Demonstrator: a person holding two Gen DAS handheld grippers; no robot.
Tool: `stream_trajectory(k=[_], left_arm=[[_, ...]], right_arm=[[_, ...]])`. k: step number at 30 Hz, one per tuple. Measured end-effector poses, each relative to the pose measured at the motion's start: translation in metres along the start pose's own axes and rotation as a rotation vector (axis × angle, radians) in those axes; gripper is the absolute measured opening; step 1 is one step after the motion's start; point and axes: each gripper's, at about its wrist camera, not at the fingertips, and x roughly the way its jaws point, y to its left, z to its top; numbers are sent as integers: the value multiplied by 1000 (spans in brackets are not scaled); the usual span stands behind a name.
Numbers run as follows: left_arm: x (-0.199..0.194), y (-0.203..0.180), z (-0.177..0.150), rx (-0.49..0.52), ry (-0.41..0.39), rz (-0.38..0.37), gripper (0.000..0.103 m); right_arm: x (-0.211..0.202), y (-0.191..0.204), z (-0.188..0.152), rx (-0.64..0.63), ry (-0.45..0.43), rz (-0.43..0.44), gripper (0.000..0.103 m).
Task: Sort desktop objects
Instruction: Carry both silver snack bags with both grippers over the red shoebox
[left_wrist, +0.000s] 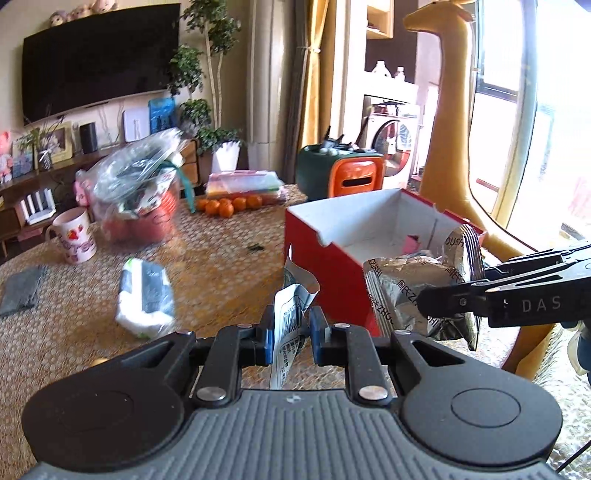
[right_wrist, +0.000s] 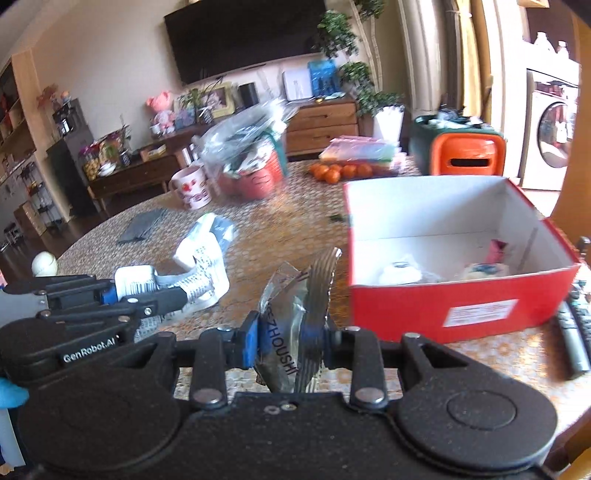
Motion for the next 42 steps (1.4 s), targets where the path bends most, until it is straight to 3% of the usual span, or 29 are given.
stream_trajectory(k=[10, 21, 30, 42], left_arm=[[16, -51, 36, 101, -47, -64, 18], [51, -83, 68, 198, -70, -79, 18], [104, -89, 96, 267, -16, -90, 18], [196, -94, 117, 341, 122, -120, 18]], right_arm=[[-36, -53, 9, 38, -43, -75, 31], [-46, -101, 42, 54, -114, -143, 31], [-23, -125, 62, 68, -121, -163, 31], [32, -156, 70, 134, -38, -165, 31]])
